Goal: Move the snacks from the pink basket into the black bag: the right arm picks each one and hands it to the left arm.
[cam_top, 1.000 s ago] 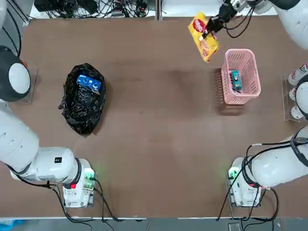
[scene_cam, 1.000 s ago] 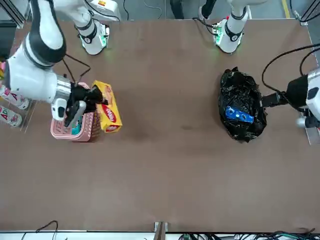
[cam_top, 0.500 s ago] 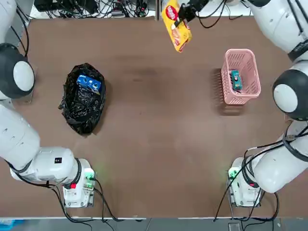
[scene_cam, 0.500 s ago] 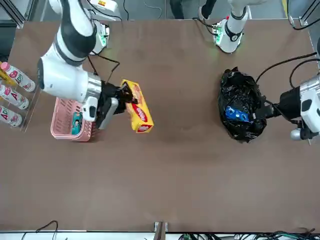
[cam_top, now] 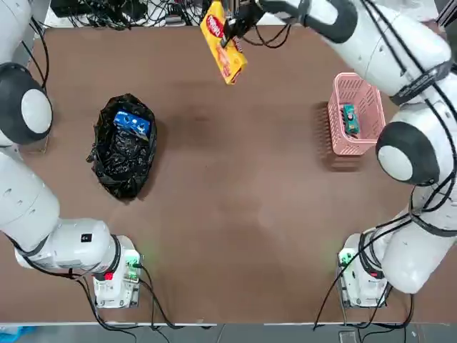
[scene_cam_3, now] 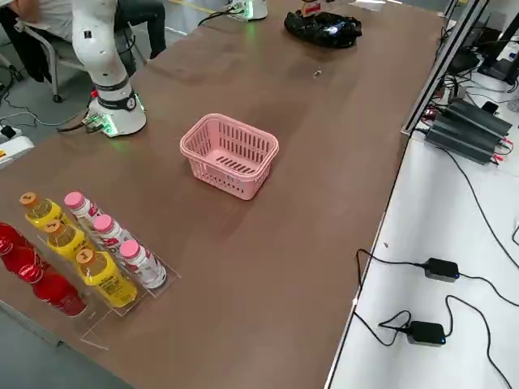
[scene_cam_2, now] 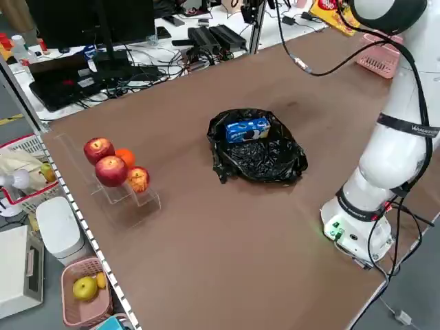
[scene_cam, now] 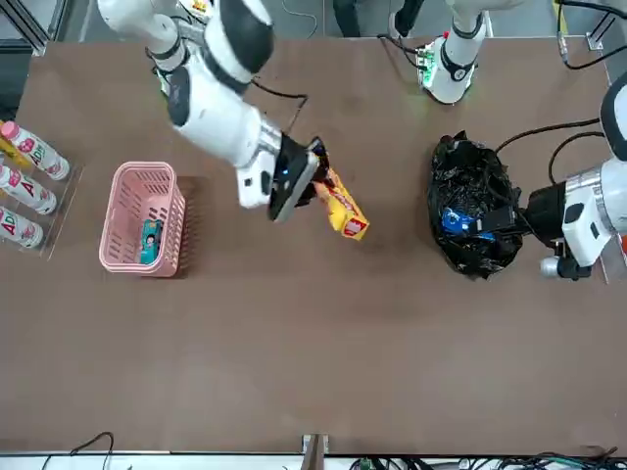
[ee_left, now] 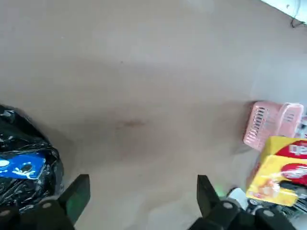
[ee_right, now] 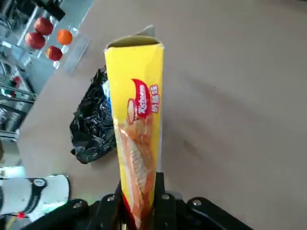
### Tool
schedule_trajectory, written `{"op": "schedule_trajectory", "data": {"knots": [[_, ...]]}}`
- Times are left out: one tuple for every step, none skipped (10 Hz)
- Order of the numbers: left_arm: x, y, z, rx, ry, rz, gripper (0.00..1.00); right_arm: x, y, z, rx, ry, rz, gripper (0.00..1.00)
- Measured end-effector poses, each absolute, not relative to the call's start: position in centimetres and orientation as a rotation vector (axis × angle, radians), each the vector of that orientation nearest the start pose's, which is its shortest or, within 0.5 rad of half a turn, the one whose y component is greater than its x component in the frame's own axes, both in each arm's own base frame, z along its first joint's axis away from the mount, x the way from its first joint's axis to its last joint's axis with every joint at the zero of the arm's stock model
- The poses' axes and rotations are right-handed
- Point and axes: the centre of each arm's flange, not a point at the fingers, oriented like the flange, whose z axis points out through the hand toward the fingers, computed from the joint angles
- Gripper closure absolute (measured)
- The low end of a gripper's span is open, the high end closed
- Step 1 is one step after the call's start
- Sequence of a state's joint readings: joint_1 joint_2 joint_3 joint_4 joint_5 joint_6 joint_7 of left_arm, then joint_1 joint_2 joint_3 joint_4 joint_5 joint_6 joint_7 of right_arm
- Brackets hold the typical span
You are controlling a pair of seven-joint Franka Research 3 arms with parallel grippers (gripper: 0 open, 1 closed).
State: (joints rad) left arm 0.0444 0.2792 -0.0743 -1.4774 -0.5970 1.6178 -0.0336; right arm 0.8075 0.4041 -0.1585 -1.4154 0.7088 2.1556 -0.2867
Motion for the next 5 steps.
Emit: {"op": "schedule_trajectory", "data": {"knots": [[63.1,-6.4,52.5,2.485,0.083,-0.220,0.04,54.0,48.0,51.5,-2.360,-0.852,-0.303,0.77],[62.9,-5.7,52.4,2.460,0.066,-0.233,0.04,54.0,49.1,51.4,-2.359,-0.879,-0.321,0.77],[62.8,-5.2,52.2,2.453,0.074,-0.241,0.02,53.8,50.2,51.2,-2.353,-0.893,-0.341,0.77],[62.8,-5.3,52.1,2.453,0.158,-0.277,0.00,53.5,51.2,51.0,-2.346,-0.902,-0.363,0.77],[62.7,-5.9,52.0,2.462,0.298,-0.335,0.00,52.9,52.3,50.8,-2.338,-0.912,-0.384,0.77]]}}
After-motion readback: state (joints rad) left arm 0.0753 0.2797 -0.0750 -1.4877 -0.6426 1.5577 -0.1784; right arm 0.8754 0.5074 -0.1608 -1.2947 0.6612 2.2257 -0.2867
